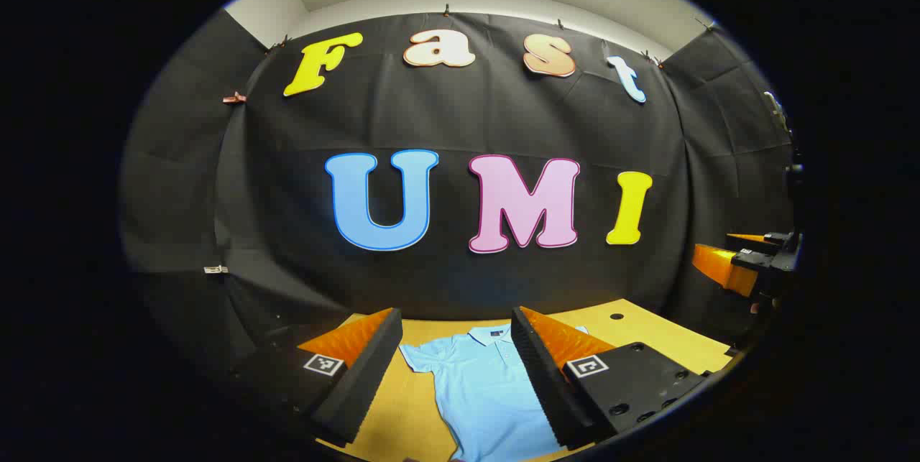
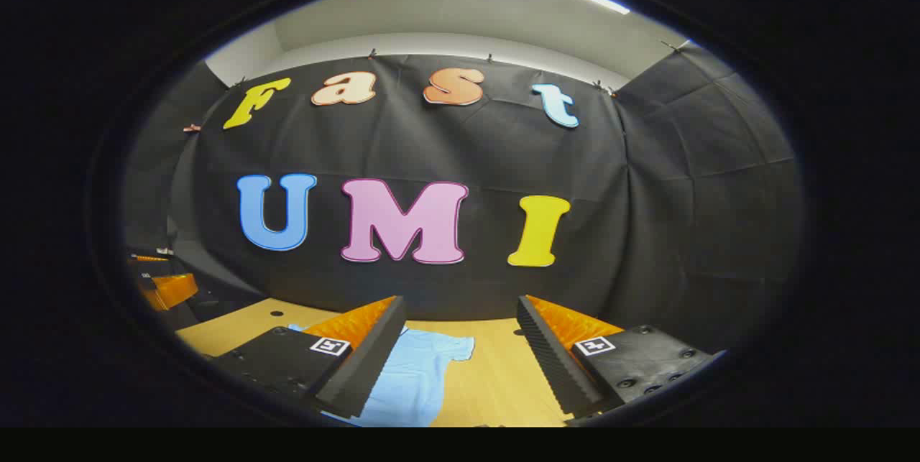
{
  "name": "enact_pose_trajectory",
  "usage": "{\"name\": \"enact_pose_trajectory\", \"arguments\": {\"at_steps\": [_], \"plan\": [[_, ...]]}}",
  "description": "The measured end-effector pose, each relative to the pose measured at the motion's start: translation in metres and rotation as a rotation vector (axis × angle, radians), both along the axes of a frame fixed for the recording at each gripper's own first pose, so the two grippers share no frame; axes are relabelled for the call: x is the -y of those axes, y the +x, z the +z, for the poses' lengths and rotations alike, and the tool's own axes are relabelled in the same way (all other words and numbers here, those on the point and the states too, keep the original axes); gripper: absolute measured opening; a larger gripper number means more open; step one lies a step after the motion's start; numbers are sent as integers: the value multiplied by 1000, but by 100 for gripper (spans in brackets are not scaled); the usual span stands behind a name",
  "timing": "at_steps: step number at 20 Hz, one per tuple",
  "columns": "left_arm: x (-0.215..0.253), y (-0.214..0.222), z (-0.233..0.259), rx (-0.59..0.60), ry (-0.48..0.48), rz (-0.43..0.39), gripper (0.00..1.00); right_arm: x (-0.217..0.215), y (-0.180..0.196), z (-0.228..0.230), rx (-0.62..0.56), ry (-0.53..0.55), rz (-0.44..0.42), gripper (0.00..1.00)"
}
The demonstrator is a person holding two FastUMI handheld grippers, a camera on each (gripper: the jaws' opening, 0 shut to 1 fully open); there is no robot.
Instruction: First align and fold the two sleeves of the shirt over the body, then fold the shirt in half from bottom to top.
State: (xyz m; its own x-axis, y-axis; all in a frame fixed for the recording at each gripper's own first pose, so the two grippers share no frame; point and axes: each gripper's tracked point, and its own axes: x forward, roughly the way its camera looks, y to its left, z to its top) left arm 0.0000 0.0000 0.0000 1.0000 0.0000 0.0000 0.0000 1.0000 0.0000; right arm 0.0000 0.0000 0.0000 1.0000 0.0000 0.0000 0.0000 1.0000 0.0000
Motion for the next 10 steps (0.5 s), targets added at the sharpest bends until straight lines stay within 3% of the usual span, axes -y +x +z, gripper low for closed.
{"name": "enact_pose_trajectory", "arguments": {"at_steps": [10], "plan": [[5, 14, -7, -18, 9, 5, 97, 2, 14, -8, -19, -1, 3, 97]]}}
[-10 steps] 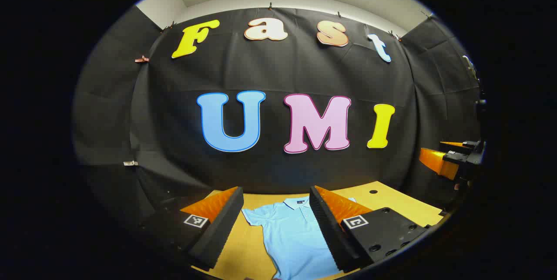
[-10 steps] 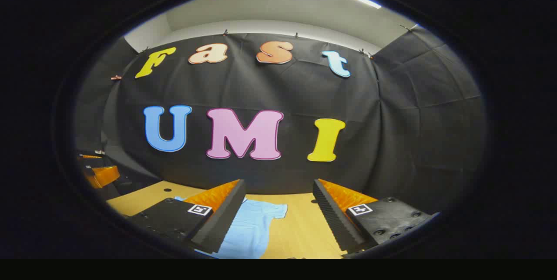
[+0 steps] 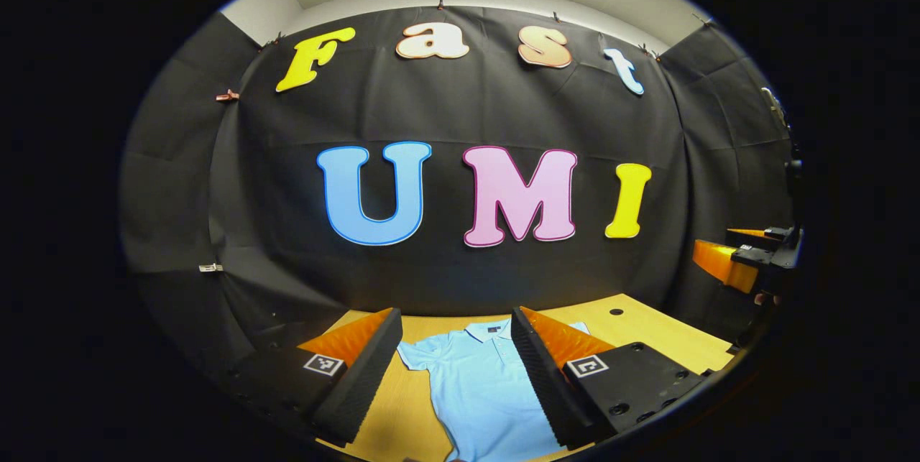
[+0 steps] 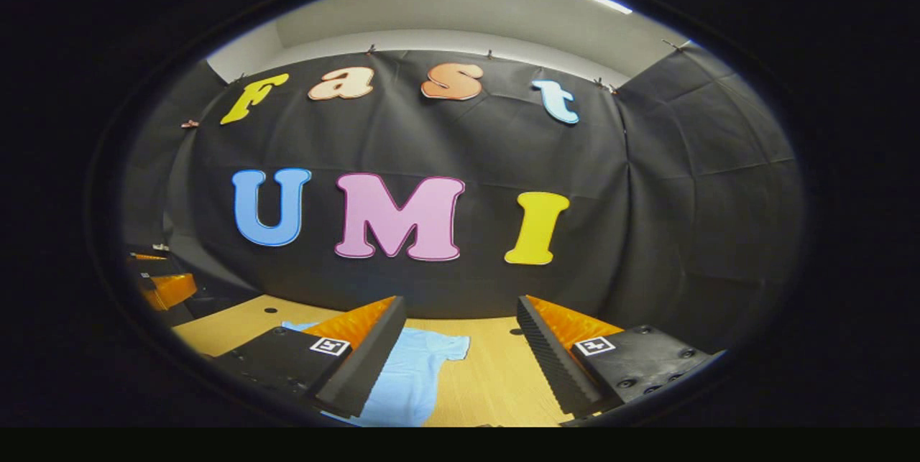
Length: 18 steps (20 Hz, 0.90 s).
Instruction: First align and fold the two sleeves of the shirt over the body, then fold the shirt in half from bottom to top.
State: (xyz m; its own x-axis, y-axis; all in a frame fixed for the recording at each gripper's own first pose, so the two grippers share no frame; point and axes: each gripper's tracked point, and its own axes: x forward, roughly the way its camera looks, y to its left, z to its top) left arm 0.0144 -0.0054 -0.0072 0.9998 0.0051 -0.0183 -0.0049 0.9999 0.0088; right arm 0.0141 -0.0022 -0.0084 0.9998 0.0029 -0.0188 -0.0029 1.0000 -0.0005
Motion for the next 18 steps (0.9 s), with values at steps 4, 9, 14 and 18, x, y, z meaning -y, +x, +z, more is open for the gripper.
{"name": "enact_pose_trajectory", "arguments": {"at_steps": [4, 9, 14, 18], "plan": [[-2, 2, -5, -14, 1, 9, 97, -2, 5, -5, -14, 5, 10, 97], [-1, 6, -11, -35, -2, 13, 96, 3, 13, -16, -41, 22, 2, 97], [-3, 15, -10, -38, 10, 26, 97, 13, 38, -35, -94, 5, 0, 97], [-4, 25, -15, -54, 14, 47, 96, 12, 76, -64, -163, -7, 27, 97]]}}
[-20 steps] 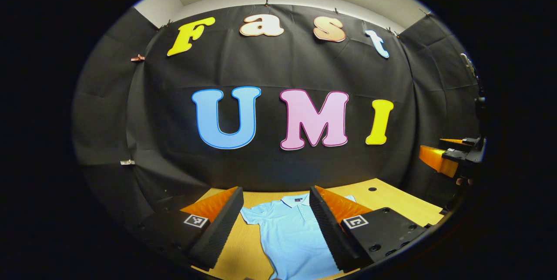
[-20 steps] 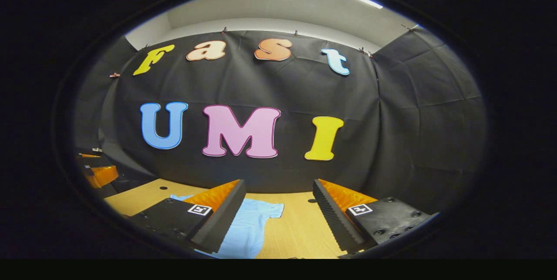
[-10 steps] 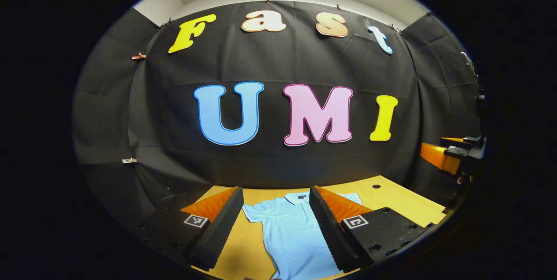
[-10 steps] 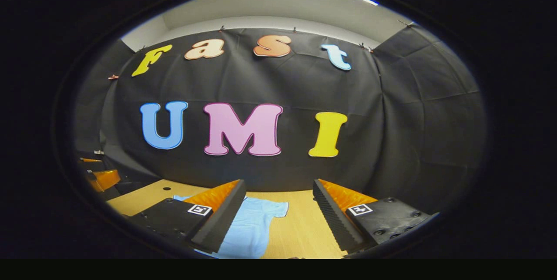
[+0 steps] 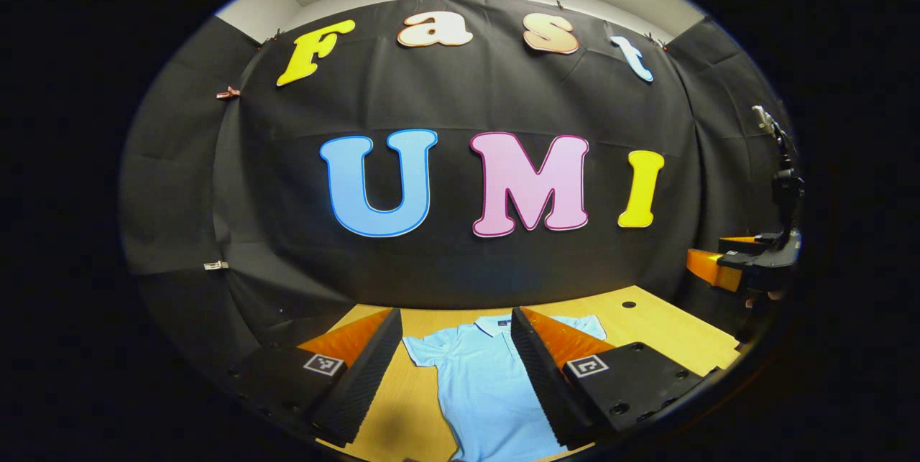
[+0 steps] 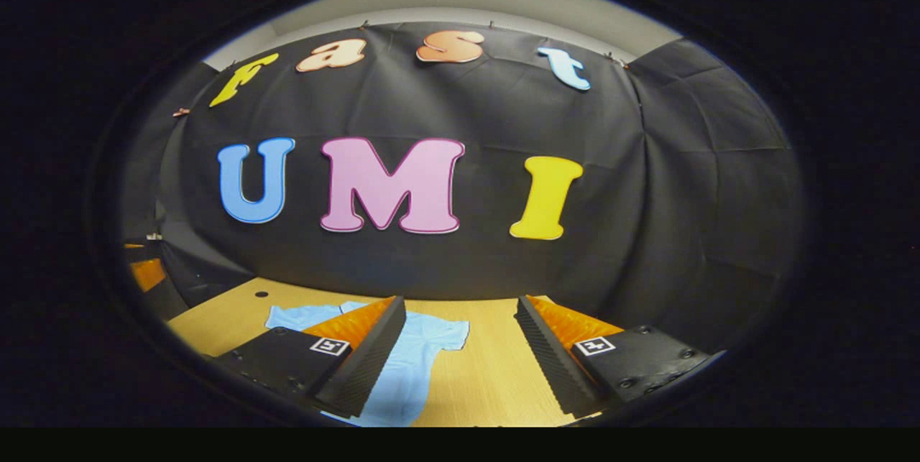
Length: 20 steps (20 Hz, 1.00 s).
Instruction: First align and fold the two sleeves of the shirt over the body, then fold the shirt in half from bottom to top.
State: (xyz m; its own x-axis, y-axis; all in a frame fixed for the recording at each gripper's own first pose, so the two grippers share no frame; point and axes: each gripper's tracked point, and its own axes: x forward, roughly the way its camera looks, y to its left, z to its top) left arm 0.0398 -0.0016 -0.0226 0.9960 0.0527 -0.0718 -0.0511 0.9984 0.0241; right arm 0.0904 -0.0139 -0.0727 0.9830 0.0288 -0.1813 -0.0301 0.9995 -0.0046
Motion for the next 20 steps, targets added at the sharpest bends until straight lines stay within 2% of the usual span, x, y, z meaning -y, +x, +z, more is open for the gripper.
{"name": "enact_pose_trajectory", "arguments": {"at_steps": [4, 8, 13, 15, 17, 20], "plan": [[-7, 17, -12, -35, 0, 43, 97, -10, 50, -53, -134, -4, 66, 97], [-19, 36, -22, -72, 4, 103, 97, -10, 106, -113, -258, -7, 83, 98], [-38, 64, -35, -127, -15, 184, 97, -5, 169, -198, -420, 0, 67, 98], [-44, 77, -45, -163, -6, 214, 97, 5, 192, -236, -473, -12, 29, 98], [-54, 81, -54, -196, -13, 263, 97, 9, 207, -263, -522, -4, 5, 97], [-56, 92, -71, -239, -20, 272, 96, 10, 222, -319, -633, 16, -10, 96]]}}
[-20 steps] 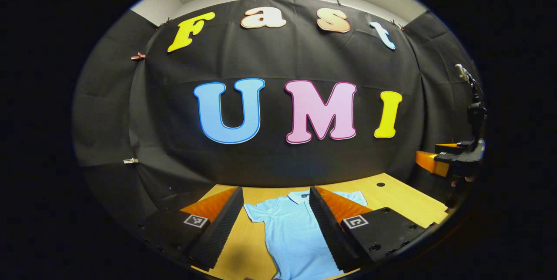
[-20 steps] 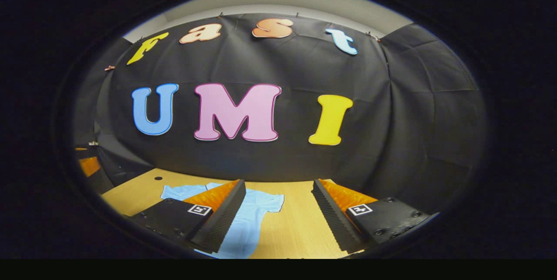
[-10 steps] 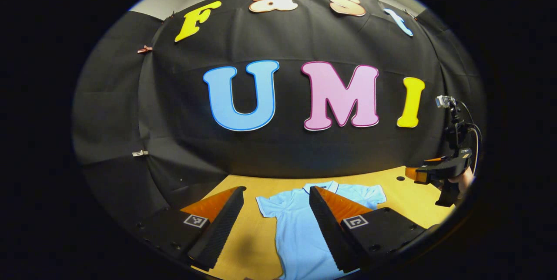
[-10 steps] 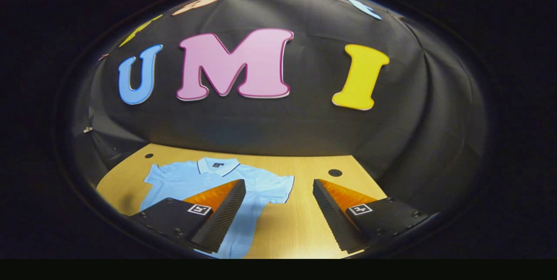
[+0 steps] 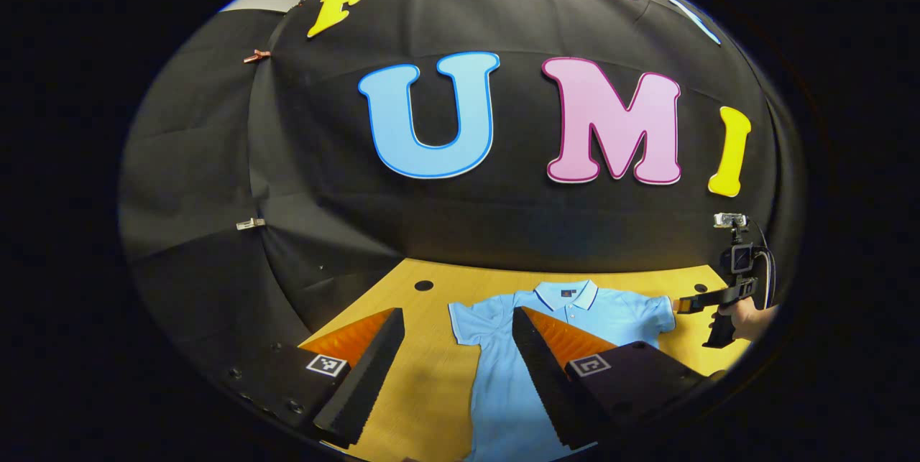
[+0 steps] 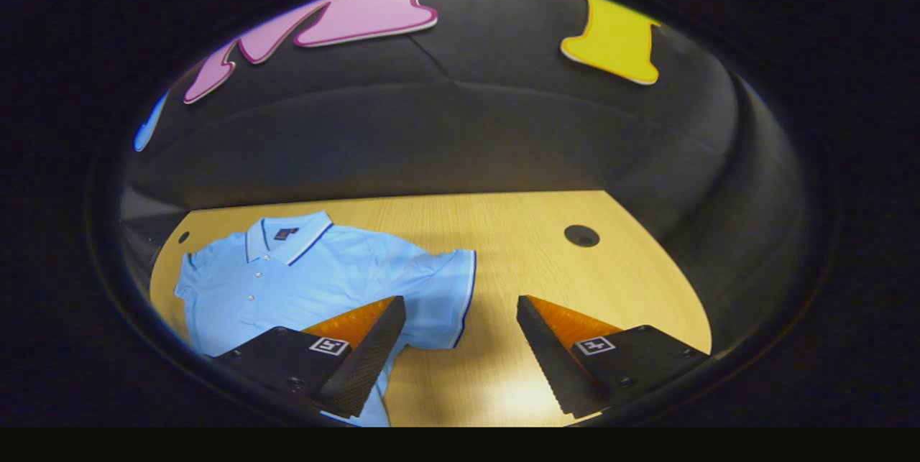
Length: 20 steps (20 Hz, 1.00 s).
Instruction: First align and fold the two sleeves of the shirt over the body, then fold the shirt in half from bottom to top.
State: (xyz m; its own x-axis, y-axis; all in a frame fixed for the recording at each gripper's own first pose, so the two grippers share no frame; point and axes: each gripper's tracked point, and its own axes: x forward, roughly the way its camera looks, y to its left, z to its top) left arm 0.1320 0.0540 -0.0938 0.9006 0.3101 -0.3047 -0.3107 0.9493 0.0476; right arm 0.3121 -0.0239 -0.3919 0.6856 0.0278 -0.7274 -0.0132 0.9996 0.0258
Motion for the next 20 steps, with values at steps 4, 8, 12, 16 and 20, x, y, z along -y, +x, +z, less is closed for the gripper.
{"name": "enact_pose_trajectory", "arguments": {"at_steps": [4, 8, 12, 16, 20], "plan": [[2, 14, -8, -18, 9, -5, 97, -4, 2, -39, -79, 22, -24, 98], [7, 23, -12, -26, 15, -18, 96, -8, 3, -55, -98, 27, -15, 85], [10, 28, -19, -37, 10, -23, 96, -24, 3, -55, -91, 39, 17, 40], [15, 26, -21, -43, 14, -35, 97, -32, 6, -52, -68, 32, 40, 5], [13, 18, -23, -48, 17, -35, 97, -29, 7, -47, -66, 50, 24, 5]]}}
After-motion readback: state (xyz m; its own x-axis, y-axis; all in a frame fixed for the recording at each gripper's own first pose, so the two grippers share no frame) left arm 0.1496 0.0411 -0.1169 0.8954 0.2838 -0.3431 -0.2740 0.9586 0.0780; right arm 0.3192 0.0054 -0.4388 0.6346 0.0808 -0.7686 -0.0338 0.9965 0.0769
